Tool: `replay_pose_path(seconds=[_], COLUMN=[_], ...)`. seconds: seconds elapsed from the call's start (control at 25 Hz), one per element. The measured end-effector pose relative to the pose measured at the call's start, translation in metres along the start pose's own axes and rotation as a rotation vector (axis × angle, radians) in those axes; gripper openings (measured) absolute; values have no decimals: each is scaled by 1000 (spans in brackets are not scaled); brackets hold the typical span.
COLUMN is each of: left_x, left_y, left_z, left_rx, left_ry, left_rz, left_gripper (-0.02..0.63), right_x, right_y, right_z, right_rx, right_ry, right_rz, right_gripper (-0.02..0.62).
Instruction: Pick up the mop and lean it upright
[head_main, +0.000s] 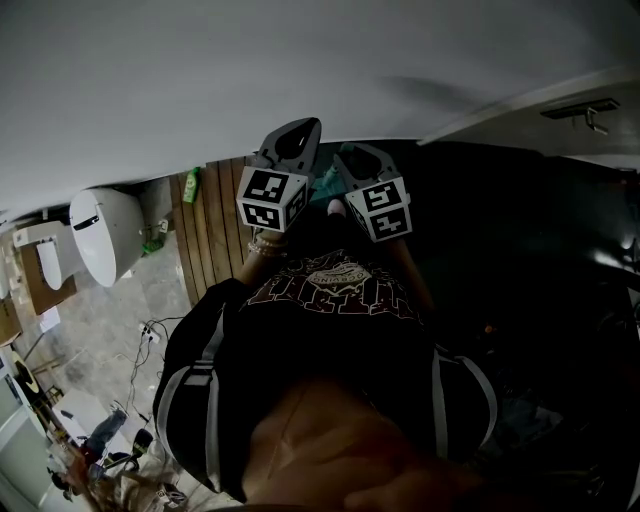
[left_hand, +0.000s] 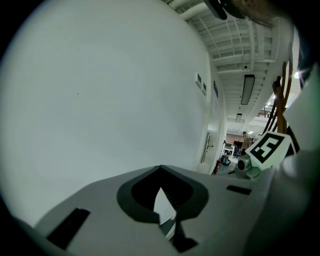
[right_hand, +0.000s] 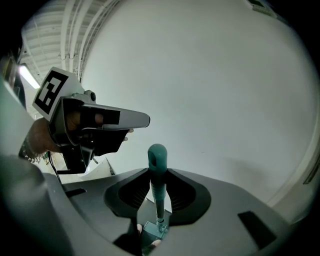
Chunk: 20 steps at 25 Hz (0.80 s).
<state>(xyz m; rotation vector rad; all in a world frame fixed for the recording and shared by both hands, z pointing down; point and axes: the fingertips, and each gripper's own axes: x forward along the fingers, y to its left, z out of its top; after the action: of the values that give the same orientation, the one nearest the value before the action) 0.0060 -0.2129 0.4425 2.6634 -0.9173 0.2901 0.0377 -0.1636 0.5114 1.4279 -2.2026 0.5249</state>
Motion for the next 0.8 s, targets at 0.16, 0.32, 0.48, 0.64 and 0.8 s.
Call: replay_pose_path(seconds=[0.16,0.32,0.48,0.64,0.8], left_x=[-2,-1,-1,-3,-1], left_y=[1,-1,0,4,7], left_z=[1,0,1,0,0], left_rx=[-4,-3,-5,-7,-13], left_ry=[-5,-9,-9,-7,-10], left_rz=[9,16,26,38,46], left_gripper=[46,46,46,46,46], right_x=[0,2,3,8,15], right_y=[1,-1,-3,-7,-15], right_z=[1,2,3,5,7], right_rx=[-3,-6,-5,-8,-11], right_ry=[3,-12,-6,-11,-14], right_rz=[1,2,5,0,-1], right_gripper=[115,115,115,115,115])
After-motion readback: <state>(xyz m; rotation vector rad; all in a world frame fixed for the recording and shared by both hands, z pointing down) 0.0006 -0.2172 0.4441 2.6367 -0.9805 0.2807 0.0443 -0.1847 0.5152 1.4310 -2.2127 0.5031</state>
